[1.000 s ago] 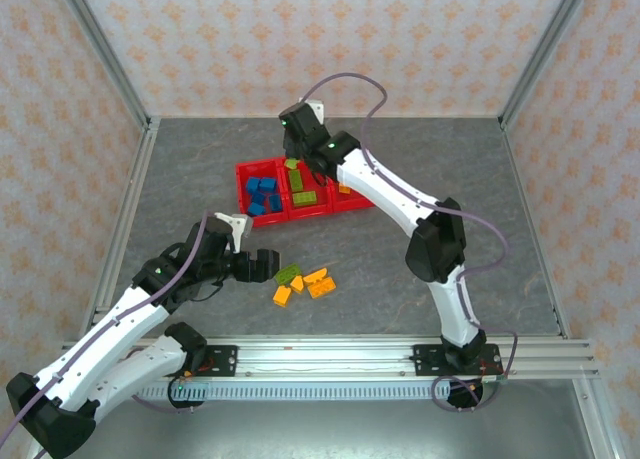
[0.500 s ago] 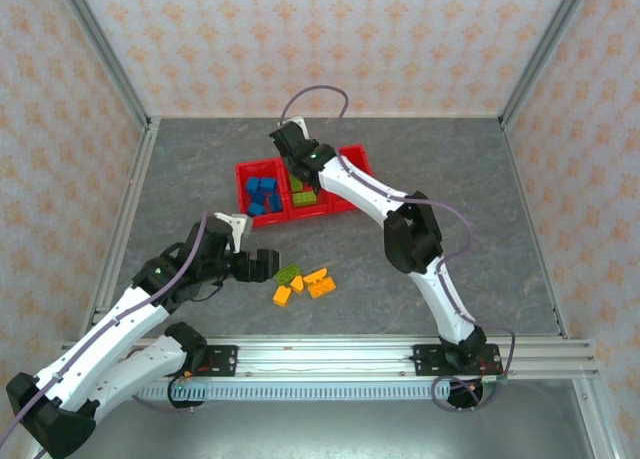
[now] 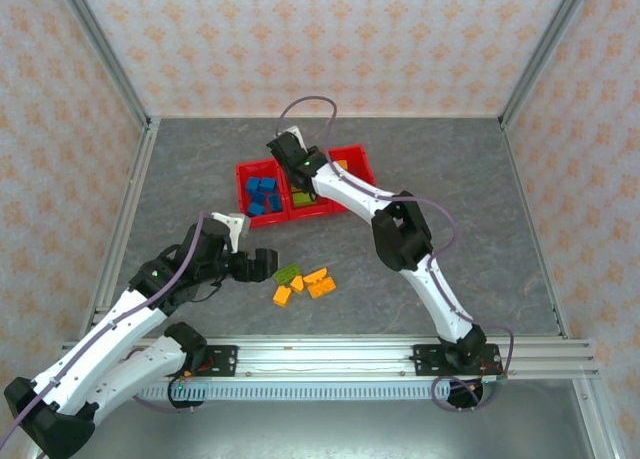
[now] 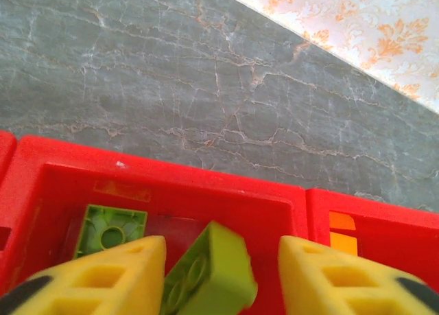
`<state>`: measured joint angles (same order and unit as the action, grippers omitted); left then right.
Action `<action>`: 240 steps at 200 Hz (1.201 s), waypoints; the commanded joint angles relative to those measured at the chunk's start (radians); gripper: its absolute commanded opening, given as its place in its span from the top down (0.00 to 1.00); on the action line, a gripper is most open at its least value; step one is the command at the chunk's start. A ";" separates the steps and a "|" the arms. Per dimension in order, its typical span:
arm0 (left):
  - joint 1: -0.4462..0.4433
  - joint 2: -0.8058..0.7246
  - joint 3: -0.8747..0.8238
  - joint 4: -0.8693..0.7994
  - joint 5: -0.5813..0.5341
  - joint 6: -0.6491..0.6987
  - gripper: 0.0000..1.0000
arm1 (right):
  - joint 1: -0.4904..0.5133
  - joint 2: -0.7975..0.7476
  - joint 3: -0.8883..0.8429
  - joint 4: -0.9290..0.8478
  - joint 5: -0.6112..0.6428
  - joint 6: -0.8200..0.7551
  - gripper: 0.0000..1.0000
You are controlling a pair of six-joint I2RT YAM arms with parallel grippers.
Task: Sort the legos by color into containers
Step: Place the lego in the container, then pick up the lego from the bottom-center of the table.
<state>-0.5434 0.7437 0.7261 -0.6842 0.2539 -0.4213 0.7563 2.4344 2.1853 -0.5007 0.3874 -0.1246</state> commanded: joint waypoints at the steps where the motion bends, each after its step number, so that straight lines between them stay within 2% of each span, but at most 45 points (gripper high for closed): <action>1: -0.008 -0.011 0.001 0.010 -0.022 -0.010 0.01 | 0.003 -0.008 0.055 -0.007 0.037 0.025 0.41; 28: -0.007 -0.012 0.002 0.012 -0.018 -0.010 0.01 | 0.010 -0.035 0.096 -0.058 0.057 0.068 0.17; 51: -0.008 -0.013 0.001 0.011 -0.023 -0.010 0.01 | 0.017 -0.096 0.112 -0.109 0.056 0.132 0.07; 67: -0.007 -0.015 0.002 0.013 -0.029 -0.011 0.01 | 0.018 -0.153 0.095 -0.145 0.099 0.212 0.01; 83: -0.006 -0.010 0.003 0.020 -0.044 -0.012 0.01 | 0.018 -0.214 0.059 -0.182 0.102 0.291 0.00; 106: -0.007 -0.004 0.006 0.025 -0.046 -0.010 0.01 | 0.018 -0.316 -0.016 -0.239 0.043 0.401 0.00; 139: -0.007 -0.032 0.008 0.084 -0.029 0.005 0.01 | 0.027 -0.575 -0.319 -0.150 -0.103 0.440 0.00; 161: -0.007 -0.060 -0.015 0.140 -0.026 0.006 0.01 | 0.033 -0.802 -0.580 0.008 -0.223 0.335 0.00; 183: -0.007 -0.076 -0.022 0.157 -0.042 0.001 0.01 | 0.034 -1.009 -0.806 0.125 -0.340 0.133 0.04; 200: -0.007 -0.069 -0.004 0.126 -0.051 -0.001 0.01 | 0.038 -1.133 -0.950 0.152 -0.386 -0.046 0.06; 227: -0.008 -0.050 0.034 0.040 -0.070 -0.002 0.01 | 0.061 -1.334 -1.231 0.178 -0.551 -0.391 0.06; 240: -0.007 -0.053 0.034 0.039 -0.069 -0.004 0.01 | 0.082 -1.401 -1.335 0.165 -0.585 -0.490 0.05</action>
<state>-0.5434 0.6933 0.7231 -0.5972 0.2169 -0.4210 0.8028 1.1320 1.0187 -0.3492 -0.0467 -0.2737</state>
